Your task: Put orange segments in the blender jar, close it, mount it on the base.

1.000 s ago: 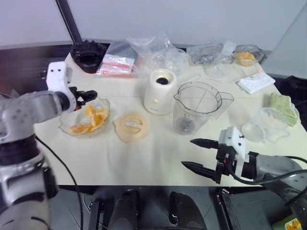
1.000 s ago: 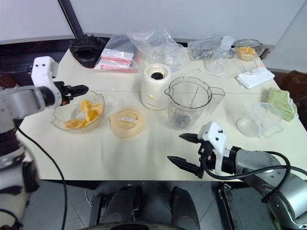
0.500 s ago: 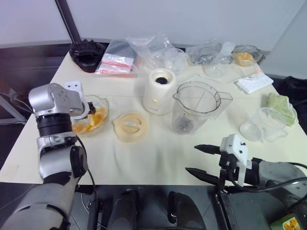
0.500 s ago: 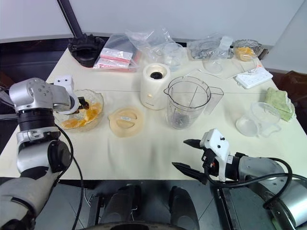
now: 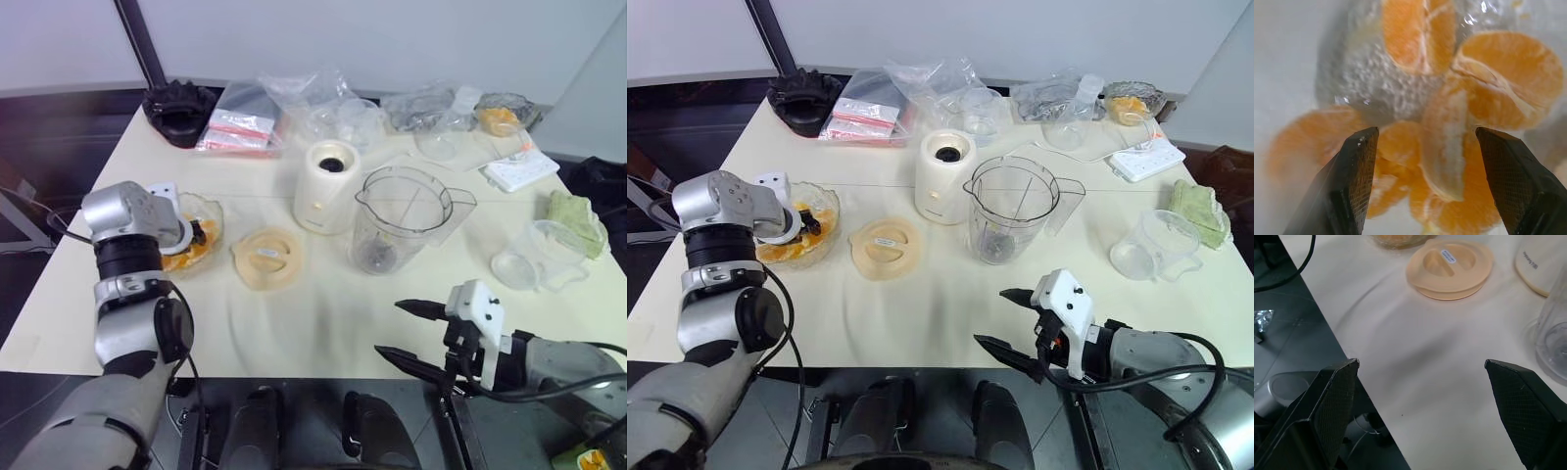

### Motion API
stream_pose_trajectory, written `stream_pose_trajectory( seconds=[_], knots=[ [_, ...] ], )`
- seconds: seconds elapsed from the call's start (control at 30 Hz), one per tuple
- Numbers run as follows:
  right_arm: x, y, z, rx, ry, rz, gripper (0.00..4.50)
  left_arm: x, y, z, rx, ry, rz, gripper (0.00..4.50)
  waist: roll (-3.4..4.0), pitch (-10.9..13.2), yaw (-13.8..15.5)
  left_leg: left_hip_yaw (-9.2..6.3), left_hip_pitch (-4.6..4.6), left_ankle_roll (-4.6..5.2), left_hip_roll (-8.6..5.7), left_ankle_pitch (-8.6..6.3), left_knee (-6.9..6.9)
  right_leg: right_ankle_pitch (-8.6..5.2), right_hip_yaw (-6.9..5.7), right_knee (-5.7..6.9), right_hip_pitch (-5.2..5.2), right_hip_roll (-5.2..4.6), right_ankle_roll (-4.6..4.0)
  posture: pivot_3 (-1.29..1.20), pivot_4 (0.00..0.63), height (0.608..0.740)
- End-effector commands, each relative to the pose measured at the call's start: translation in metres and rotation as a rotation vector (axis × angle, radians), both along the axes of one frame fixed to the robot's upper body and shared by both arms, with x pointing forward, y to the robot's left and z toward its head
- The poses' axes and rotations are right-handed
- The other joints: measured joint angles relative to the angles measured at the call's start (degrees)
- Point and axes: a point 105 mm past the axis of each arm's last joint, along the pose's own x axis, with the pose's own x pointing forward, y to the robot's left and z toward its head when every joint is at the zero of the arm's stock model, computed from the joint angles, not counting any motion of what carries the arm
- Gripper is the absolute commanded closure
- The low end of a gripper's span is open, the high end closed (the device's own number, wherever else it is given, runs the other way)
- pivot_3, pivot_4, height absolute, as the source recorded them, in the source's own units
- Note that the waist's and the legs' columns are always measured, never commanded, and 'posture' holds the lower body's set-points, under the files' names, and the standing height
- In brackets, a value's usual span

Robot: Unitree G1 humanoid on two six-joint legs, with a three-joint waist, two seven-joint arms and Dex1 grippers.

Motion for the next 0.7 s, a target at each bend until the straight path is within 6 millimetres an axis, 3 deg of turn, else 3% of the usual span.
stream_pose_trajectory(
  seconds=[0.03, 0.13, 0.33, 0.7],
  knots=[
    [0.002, 0.004, 0.009, -0.002, -0.038, 0.015, 0.16, 0.005, 0.004, 0.011, 0.029, -0.044, 0.020, 2.42, 0.00, 0.0, 0.0, 0.00, 0.00, 0.00, 0.00, 0.00, 0.00, 0.00, 0.00, 0.01, 0.00, 0.00, 0.00, 0.00, 0.150, 0.740],
    [0.005, 0.005, 0.010, -0.002, -0.038, 0.014, 0.16, 0.007, 0.004, 0.012, 0.049, -0.057, 0.004, 3.97, 0.00, 0.0, 0.0, 0.00, 0.00, 0.00, 0.00, 0.00, 0.00, 0.00, 0.00, 0.02, -0.01, 0.01, 0.00, 0.00, 0.150, 0.740],
    [0.008, 0.008, 0.010, -0.002, -0.033, 0.013, 0.16, 0.009, 0.009, 0.019, 0.105, -0.101, -0.041, 3.97, 0.00, 0.0, 0.0, 0.00, 0.00, 0.00, 0.00, 0.00, 0.00, 0.00, 0.00, 0.01, 0.00, 0.00, 0.00, 0.00, 0.150, 0.740],
    [0.011, 0.007, 0.008, -0.011, -0.021, -0.004, 0.16, 0.011, 0.002, 0.093, 0.177, -0.336, -0.208, 3.97, 0.00, 0.0, 0.1, -0.01, -0.01, 0.00, 0.01, 0.00, 0.00, 0.00, 0.00, 0.01, -0.01, -0.01, -0.01, 0.00, 0.150, 0.740]
  ],
)
